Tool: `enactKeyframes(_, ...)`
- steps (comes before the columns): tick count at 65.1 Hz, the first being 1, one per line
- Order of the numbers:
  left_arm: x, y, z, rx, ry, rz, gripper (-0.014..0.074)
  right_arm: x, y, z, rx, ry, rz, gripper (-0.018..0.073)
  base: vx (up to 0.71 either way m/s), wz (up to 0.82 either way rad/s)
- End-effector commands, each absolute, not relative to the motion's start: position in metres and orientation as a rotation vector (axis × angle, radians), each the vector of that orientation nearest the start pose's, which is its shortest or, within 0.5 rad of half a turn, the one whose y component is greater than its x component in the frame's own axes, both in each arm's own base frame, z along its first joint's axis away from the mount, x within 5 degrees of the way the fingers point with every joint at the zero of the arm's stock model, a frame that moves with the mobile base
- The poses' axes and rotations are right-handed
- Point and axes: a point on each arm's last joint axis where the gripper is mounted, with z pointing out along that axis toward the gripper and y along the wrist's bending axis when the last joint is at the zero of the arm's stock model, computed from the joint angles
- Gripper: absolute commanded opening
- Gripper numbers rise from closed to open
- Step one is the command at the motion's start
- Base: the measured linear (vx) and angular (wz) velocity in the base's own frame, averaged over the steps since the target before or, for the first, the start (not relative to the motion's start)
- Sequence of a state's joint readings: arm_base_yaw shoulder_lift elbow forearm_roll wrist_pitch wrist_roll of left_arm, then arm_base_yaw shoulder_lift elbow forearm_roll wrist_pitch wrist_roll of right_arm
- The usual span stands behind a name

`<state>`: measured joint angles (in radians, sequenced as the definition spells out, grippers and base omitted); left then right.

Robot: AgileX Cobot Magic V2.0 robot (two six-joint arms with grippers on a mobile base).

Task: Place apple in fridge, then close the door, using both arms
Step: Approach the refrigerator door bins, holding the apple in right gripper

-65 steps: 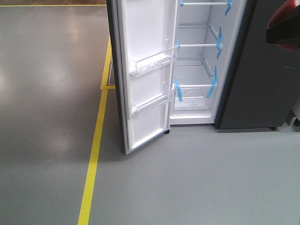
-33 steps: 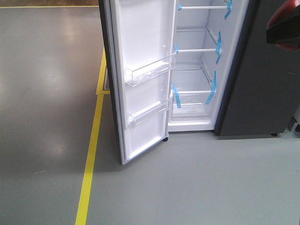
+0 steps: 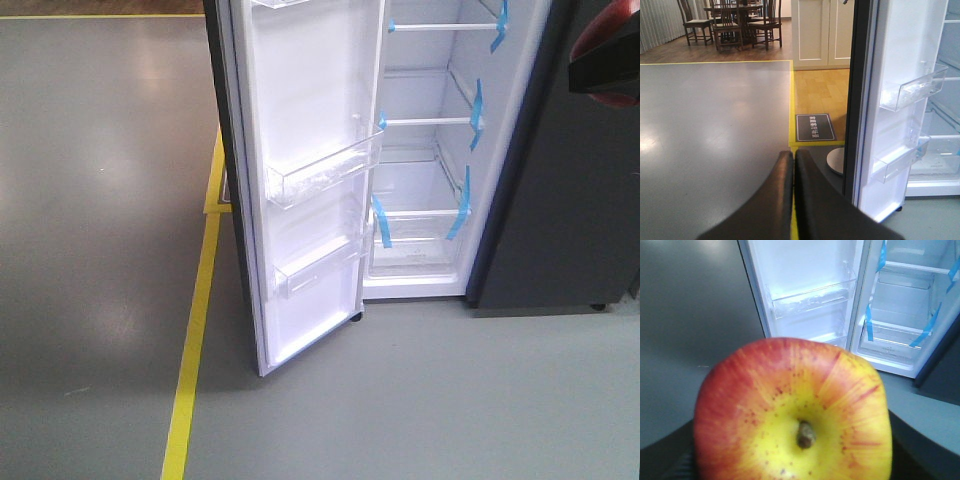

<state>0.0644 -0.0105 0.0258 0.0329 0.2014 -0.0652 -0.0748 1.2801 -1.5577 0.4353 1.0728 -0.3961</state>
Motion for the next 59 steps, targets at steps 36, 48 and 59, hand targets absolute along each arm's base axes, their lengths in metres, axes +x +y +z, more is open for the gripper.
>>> enactKeyframes(36, 0.0564, 0.0037, 0.1841, -0.082, 1.645, 0.019, -0.0006, 0.2421, 0.0157, 0.4841, -0.296, 2.046, 0.272, -0.0007, 0.17, 0.01)
enactKeyframes(48, 0.0564, 0.0037, 0.1841, -0.082, 1.645, 0.019, -0.0006, 0.2421, 0.0157, 0.4841, -0.296, 2.046, 0.272, -0.0007, 0.15, 0.01)
enactKeyframes(59, 0.0564, 0.0037, 0.1841, -0.082, 1.645, 0.019, -0.0006, 0.2421, 0.0157, 0.4840, -0.297, 2.047, 0.272, -0.0007, 0.14, 0.03)
